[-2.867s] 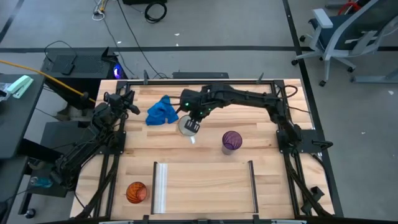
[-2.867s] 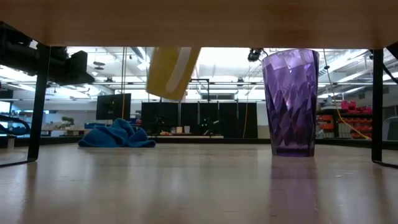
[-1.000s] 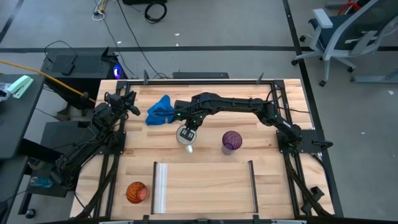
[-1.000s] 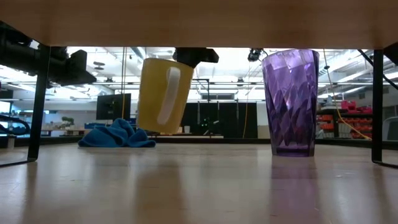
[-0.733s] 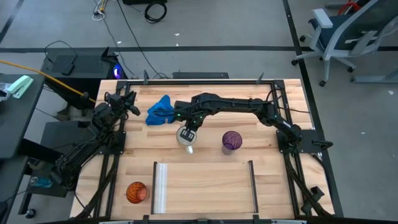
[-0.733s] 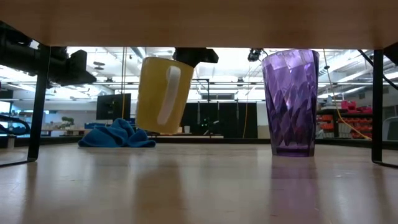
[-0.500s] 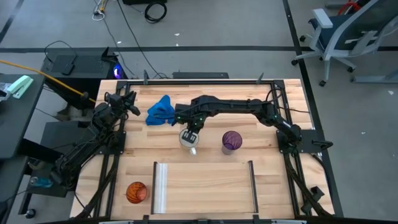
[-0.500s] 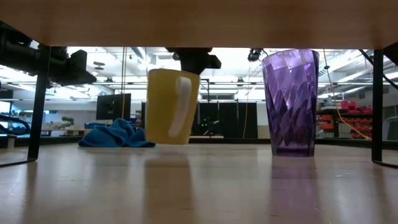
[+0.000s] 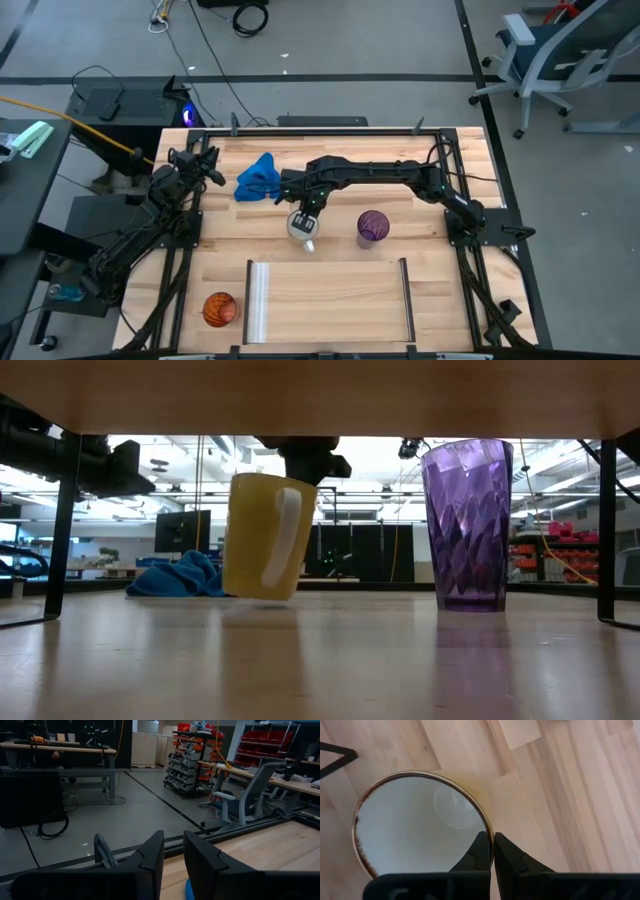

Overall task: Stack small to large cups/mugs on shelf
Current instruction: Move the yellow mug from the bottom right to the middle of the table, then put the purple cup on the shelf

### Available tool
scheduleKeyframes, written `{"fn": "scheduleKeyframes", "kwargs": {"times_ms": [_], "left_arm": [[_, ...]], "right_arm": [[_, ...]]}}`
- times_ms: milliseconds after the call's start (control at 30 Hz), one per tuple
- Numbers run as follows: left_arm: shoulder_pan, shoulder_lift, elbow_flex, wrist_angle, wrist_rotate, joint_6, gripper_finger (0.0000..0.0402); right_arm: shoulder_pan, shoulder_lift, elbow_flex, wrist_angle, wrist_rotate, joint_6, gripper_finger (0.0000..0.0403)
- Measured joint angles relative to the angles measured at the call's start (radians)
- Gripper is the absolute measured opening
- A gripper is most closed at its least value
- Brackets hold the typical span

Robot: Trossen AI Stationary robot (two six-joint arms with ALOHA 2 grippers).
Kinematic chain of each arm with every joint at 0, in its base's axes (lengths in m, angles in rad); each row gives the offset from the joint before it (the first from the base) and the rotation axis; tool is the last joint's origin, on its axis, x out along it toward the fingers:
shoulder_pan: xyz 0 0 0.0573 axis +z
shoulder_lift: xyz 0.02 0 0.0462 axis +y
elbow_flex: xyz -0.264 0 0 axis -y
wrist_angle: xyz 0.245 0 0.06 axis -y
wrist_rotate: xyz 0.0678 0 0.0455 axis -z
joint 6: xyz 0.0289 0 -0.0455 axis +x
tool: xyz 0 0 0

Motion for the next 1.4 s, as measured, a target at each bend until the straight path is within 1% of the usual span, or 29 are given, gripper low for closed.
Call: {"fn": "scheduleKeyframes", "kwargs": {"times_ms": [200, 433, 633, 733, 900, 1033, 1133, 1300, 1400], "left_arm": [[0.000, 0.000, 0.000, 0.000, 0.000, -0.002, 0.0082], [0.000, 0.000, 0.000, 0.000, 0.000, -0.001, 0.0083], [0.000, 0.000, 0.000, 0.000, 0.000, -0.001, 0.0085], [0.000, 0.000, 0.000, 0.000, 0.000, -0.001, 0.0083], [0.000, 0.000, 0.000, 0.000, 0.000, 0.001, 0.0087], [0.000, 0.000, 0.000, 0.000, 0.000, 0.004, 0.0091], [0.000, 0.000, 0.000, 0.000, 0.000, 0.004, 0.0089], [0.000, 0.000, 0.000, 0.000, 0.000, 0.006, 0.0092], [0.000, 0.000, 0.000, 0.000, 0.000, 0.007, 0.0093]], "right_arm": [[-0.001, -0.002, -0.034, 0.007, -0.003, -0.005, 0.0007], [-0.003, -0.002, -0.035, 0.012, -0.005, -0.011, 0.0009], [-0.007, -0.002, -0.035, 0.014, -0.011, -0.007, 0.0052], [-0.010, -0.002, -0.035, 0.013, -0.011, -0.001, 0.0065], [-0.010, -0.002, -0.021, 0.015, -0.010, 0.000, 0.0073], [-0.010, -0.002, 0.017, 0.006, -0.009, -0.002, 0.0073], [-0.010, -0.024, 0.032, 0.007, -0.007, -0.006, 0.0073], [-0.010, -0.107, 0.032, -0.057, 0.003, -0.010, 0.0073], [-0.009, -0.185, 0.032, -0.126, 0.048, -0.014, 0.0073]]}}
